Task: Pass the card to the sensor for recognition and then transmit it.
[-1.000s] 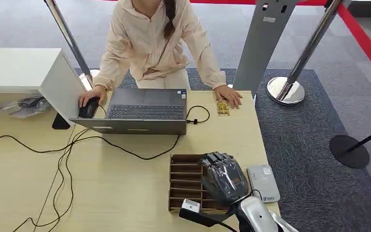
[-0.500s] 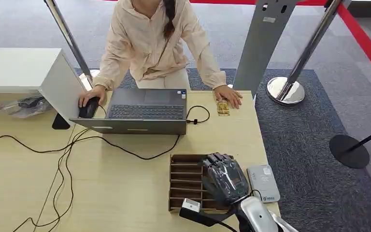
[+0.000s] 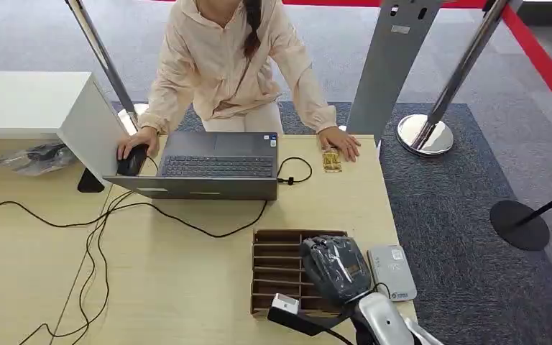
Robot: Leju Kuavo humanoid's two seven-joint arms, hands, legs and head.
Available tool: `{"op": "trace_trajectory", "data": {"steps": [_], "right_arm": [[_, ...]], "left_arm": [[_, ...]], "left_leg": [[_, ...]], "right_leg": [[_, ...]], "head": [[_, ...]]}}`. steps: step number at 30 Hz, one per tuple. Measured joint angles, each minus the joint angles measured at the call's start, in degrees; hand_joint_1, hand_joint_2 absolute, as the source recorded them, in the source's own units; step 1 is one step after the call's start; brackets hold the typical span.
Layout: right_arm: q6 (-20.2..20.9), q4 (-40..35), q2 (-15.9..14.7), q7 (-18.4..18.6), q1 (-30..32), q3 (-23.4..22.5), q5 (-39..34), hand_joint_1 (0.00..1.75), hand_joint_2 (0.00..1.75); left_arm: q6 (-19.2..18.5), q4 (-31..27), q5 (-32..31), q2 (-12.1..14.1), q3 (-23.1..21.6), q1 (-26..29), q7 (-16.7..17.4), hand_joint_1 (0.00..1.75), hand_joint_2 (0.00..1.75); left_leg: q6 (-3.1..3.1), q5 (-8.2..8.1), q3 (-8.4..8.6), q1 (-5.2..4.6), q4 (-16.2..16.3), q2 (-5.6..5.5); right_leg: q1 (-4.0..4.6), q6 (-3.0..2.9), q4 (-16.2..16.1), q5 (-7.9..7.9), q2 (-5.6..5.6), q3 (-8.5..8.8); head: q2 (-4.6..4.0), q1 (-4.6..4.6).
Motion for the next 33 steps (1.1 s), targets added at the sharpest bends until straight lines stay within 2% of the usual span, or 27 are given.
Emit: {"op": "trace_trajectory", "data": {"steps": [13, 26, 28, 29, 30, 31, 32, 33], "right_arm": [[-1.9, 0.5, 0.0, 0.0, 0.0, 0.0, 0.5, 1.55, 1.75], [-2.1, 0.7, 0.0, 0.0, 0.0, 0.0, 0.6, 1.55, 1.75], [-2.1, 0.8, 0.0, 0.0, 0.0, 0.0, 0.6, 1.38, 1.75], [-2.1, 0.9, 0.0, 0.0, 0.0, 0.0, 0.6, 0.98, 1.75], [-2.1, 0.9, 0.0, 0.0, 0.0, 0.0, 0.7, 0.38, 1.75], [-2.0, 0.9, 0.0, 0.0, 0.0, 0.0, 0.8, 0.09, 1.75], [-1.8, 1.0, 0.0, 0.0, 0.0, 0.0, 1.0, 0.0, 1.75], [-1.1, 0.9, -0.2, 0.2, 0.0, 0.0, 1.2, 0.0, 1.75]], "left_arm": [[0.3, 0.0, -0.2, 0.0, 0.0, 0.0, -0.6, 0.0, 0.0], [0.4, 0.0, -0.4, 0.0, 0.0, 0.0, -0.6, 0.0, 0.0], [0.4, 0.0, -0.4, 0.0, 0.0, 0.0, -0.6, 0.0, 0.0], [0.4, 0.0, -0.4, 0.0, 0.0, 0.0, -0.6, 0.0, 0.0], [0.4, 0.0, -0.4, 0.0, 0.0, 0.0, -0.6, 0.0, 0.0], [0.4, 0.0, -0.4, 0.0, 0.0, 0.0, -0.6, 0.0, 0.0], [0.4, 0.0, -0.4, 0.0, 0.0, 0.0, -0.6, 0.0, 0.0], [0.4, 0.0, -0.4, 0.0, 0.0, 0.0, -0.6, 0.0, 0.0]], "left_leg": [[0.0, 0.0, 0.01, 0.0, 0.0, 0.0], [0.0, 0.0, 0.02, 0.0, 0.0, 0.0], [0.0, 0.0, 0.02, 0.0, 0.0, 0.0], [0.0, 0.01, 0.03, 0.0, 0.0, 0.0], [0.0, 0.01, 0.03, 0.0, 0.0, 0.0], [0.0, 0.01, 0.03, 0.0, 0.0, 0.0], [0.0, 0.01, 0.03, 0.0, 0.0, 0.0], [0.0, 0.01, 0.03, 0.0, 0.0, 0.0]], "right_leg": [[0.0, -0.01, 0.0, 0.01, 0.0, 0.01], [0.0, -0.01, 0.0, 0.01, 0.0, 0.02], [0.0, -0.01, 0.0, 0.01, 0.0, 0.02], [0.0, -0.01, 0.0, 0.01, 0.0, 0.03], [0.0, -0.01, 0.0, 0.01, 0.0, 0.03], [0.0, -0.01, 0.0, 0.01, 0.0, 0.03], [0.0, -0.01, 0.0, 0.01, 0.0, 0.03], [0.0, -0.01, 0.0, 0.01, 0.0, 0.03]], "head": [[0.0, 0.0], [0.02, 0.0], [0.0, -0.02], [0.0, 0.0], [0.02, -0.02], [0.0, 0.0], [0.02, -0.02], [0.0, 0.0]]}}
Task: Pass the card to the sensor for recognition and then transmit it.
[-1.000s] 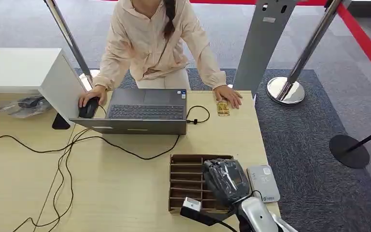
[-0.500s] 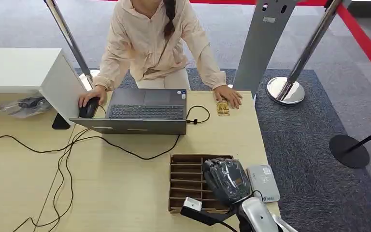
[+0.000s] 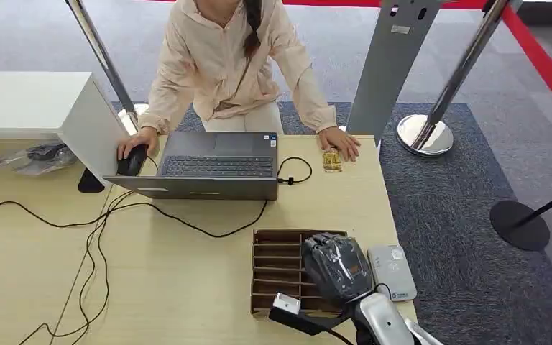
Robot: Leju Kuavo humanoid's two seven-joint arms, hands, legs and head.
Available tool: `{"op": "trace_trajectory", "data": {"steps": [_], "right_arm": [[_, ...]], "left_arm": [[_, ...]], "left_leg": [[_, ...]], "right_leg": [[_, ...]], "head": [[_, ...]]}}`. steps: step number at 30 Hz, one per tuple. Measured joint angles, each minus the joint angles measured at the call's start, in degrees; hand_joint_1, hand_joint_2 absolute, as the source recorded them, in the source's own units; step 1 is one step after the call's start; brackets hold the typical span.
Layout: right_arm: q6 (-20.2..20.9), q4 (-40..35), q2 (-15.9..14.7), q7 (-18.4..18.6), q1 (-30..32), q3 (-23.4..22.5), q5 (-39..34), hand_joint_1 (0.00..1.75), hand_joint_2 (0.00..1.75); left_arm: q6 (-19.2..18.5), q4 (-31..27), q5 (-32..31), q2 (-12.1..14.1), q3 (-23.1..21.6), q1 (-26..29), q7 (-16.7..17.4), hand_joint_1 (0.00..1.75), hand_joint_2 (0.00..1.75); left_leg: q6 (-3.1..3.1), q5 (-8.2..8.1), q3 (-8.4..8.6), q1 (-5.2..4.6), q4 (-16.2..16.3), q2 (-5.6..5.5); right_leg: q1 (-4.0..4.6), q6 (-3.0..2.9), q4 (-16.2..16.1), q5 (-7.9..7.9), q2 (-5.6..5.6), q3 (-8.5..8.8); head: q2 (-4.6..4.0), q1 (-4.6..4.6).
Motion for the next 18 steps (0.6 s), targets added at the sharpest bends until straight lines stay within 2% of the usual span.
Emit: {"op": "trace_trajectory", "data": {"steps": [3, 6, 18], "right_arm": [[4.1, -0.9, -0.8, 1.1, -0.1, -0.2, 0.7, 0.0, 1.75], [13.2, -3.5, -2.6, 2.2, -0.4, -0.9, 0.6, 0.0, 1.75], [22.8, -11.0, -7.2, 4.4, -0.7, -2.0, 0.4, 0.0, 1.75]], "left_arm": [[0.0, 0.0, 0.2, 0.0, 0.0, 0.0, 0.0, 0.0, 0.0], [-0.1, 0.0, 0.6, 0.0, 0.0, 0.0, 0.0, 0.0, 0.0], [0.1, 0.0, 1.4, 0.0, 0.0, 0.1, -0.1, 0.0, 0.0]], "left_leg": [[0.0, 0.0, 0.0, 0.0, 0.0, 0.0], [0.0, 0.0, 0.0, -0.01, 0.0, 0.0], [0.0, 0.0, 0.02, 0.0, 0.0, 0.0]], "right_leg": [[0.0, 0.0, 0.0, 0.0, 0.0, 0.01], [-0.01, 0.01, 0.0, 0.01, 0.0, 0.02], [0.0, 0.02, 0.0, 0.02, 0.0, 0.03]], "head": [[0.02, 0.0], [0.0, 0.0], [0.0, -0.02]]}}
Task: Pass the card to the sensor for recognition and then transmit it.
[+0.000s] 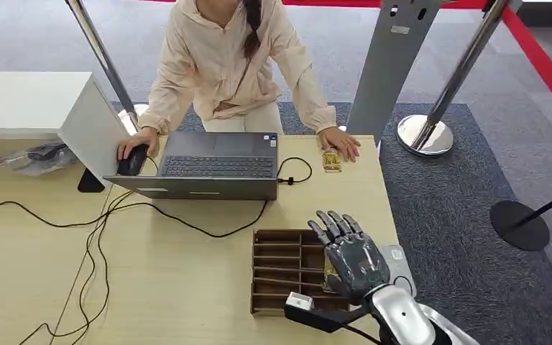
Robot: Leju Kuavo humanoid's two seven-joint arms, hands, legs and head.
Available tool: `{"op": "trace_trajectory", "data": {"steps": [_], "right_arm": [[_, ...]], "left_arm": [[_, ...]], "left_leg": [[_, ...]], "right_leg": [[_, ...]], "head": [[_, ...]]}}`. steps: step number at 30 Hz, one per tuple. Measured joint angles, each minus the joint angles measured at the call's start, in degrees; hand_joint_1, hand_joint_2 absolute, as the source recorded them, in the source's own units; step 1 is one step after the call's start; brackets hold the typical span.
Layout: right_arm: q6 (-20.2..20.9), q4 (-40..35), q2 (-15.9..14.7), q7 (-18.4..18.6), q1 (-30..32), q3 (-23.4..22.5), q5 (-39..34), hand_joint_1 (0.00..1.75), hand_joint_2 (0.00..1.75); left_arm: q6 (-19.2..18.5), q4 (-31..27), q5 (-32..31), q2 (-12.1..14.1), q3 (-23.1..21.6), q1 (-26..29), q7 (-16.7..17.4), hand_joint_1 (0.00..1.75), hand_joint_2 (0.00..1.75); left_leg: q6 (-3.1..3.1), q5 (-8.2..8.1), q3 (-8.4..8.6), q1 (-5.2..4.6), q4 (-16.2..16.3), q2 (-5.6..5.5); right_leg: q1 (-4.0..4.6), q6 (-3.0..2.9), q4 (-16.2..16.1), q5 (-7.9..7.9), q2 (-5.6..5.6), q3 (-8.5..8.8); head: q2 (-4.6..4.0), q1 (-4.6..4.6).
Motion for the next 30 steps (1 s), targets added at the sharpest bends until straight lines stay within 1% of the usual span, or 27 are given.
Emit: {"op": "trace_trajectory", "data": {"steps": [4, 12, 19, 24, 27, 30], "right_arm": [[0.9, -2.0, -1.4, 0.5, 0.1, 0.0, -0.3, 0.0, 1.75], [0.8, -3.2, -2.1, 0.7, 0.2, 0.0, -0.7, 0.0, 1.75], [-0.3, -4.0, -2.6, 1.0, 0.4, -0.1, -1.5, 0.0, 1.75], [-1.6, -6.8, -4.6, 2.4, 0.8, -2.1, -4.5, 0.0, 1.75], [-2.1, -9.2, -6.2, 3.1, 1.2, -4.3, -5.7, 0.0, 1.75], [-1.9, -11.5, -7.6, 3.7, 1.7, -6.4, -6.8, 0.09, 1.75]], "left_arm": [[0.1, 0.0, 0.1, 0.1, 0.0, 0.0, 0.0, 0.0, 0.0], [0.1, 0.0, 0.1, 0.2, 0.0, 0.0, 0.0, 0.0, 0.0], [0.4, 0.0, 0.1, 0.2, 0.0, 0.0, -0.2, 0.0, 0.0], [0.5, 0.0, 0.4, 0.4, 0.0, 0.0, -0.3, 0.0, 0.0], [0.6, 0.0, 0.5, 0.6, 0.1, 0.0, -0.3, 0.0, 0.0], [0.6, 0.0, 0.6, 0.7, 0.1, 0.1, -0.3, 0.0, 0.0]], "left_leg": [[0.0, 0.0, 0.01, 0.0, 0.0, 0.0], [0.0, 0.0, 0.01, 0.0, 0.0, 0.0], [0.0, 0.01, 0.03, 0.0, 0.0, 0.0], [0.0, 0.01, 0.03, -0.01, 0.0, 0.0], [0.0, 0.01, 0.04, -0.02, 0.0, 0.0], [0.0, 0.01, 0.05, -0.02, 0.0, 0.0]], "right_leg": [[0.0, 0.0, 0.0, 0.0, 0.0, 0.01], [0.0, 0.0, 0.0, 0.0, 0.0, 0.02], [0.0, 0.0, 0.0, 0.0, 0.0, 0.03], [-0.01, 0.0, 0.0, 0.0, 0.0, 0.04], [-0.02, 0.0, 0.0, 0.01, 0.0, 0.04], [-0.02, 0.0, 0.0, 0.01, 0.0, 0.04]], "head": [[0.0, 0.0], [0.0, 0.0], [0.0, 0.02], [0.0, 0.0], [0.0, 0.0], [0.0, 0.0]]}}
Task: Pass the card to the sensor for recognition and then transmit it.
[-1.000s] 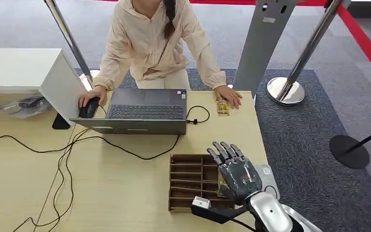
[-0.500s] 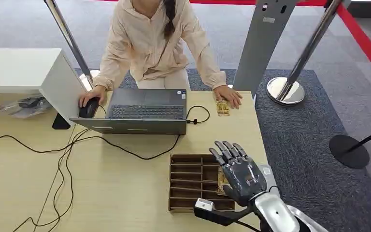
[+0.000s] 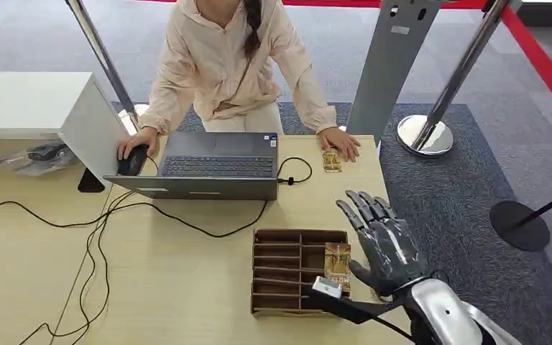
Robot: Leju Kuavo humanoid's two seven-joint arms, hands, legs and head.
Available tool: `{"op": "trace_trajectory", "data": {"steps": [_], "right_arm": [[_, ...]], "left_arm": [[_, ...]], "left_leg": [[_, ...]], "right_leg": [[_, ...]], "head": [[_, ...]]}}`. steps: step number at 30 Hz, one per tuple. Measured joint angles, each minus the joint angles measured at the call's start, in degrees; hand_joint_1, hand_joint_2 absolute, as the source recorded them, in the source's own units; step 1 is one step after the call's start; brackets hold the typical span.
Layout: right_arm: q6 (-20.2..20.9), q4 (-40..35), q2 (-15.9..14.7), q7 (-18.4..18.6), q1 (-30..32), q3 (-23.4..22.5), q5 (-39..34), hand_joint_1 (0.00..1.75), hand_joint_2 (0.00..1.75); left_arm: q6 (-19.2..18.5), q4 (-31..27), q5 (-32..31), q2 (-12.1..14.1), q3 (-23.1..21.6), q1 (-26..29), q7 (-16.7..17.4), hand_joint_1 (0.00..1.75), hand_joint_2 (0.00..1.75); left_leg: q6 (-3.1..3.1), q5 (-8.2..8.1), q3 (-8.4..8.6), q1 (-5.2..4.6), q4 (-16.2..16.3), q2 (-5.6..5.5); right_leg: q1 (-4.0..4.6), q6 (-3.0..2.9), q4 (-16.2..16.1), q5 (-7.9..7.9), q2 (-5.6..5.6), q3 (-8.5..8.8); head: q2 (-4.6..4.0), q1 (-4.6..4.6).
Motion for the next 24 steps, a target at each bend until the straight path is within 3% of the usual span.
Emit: {"op": "trace_trajectory", "data": {"steps": [8, 11, 16, 24], "right_arm": [[1.4, -7.2, -3.7, 0.6, 2.0, -6.8, -7.4, 0.42, 1.75], [1.9, -9.5, -4.5, 0.1, 2.5, -8.6, -14.2, 0.52, 1.75], [6.2, -12.9, -5.9, 0.8, 2.7, -9.5, -28.4, 0.51, 1.75], [7.3, -13.7, -6.4, 1.8, 2.4, -4.7, -32.8, 0.37, 1.75]], "left_arm": [[0.2, 0.0, 0.5, 0.3, 0.3, 0.1, 0.0, 0.0, 0.0], [0.2, 0.0, 0.6, 0.4, 0.3, 0.1, -0.1, 0.0, 0.0], [0.2, 0.0, 0.4, 0.8, 0.4, 0.2, -0.3, 0.0, 0.0], [0.1, 0.0, -0.7, 0.9, 0.4, 0.1, -0.4, 0.0, 0.0]], "left_leg": [[0.0, 0.0, 0.02, 0.0, 0.0, 0.0], [0.0, 0.0, 0.02, 0.0, 0.0, 0.0], [0.0, 0.0, 0.04, 0.01, 0.0, 0.0], [0.0, 0.0, 0.03, 0.01, 0.0, 0.0]], "right_leg": [[0.0, 0.0, 0.0, 0.0, 0.0, 0.01], [0.0, 0.0, 0.0, 0.0, 0.0, 0.02], [0.01, 0.0, 0.0, 0.0, 0.0, 0.03], [0.01, 0.0, 0.0, 0.0, 0.0, 0.06]], "head": [[0.0, 0.0], [0.0, 0.0], [0.0, 0.02], [0.0, 0.0]]}}
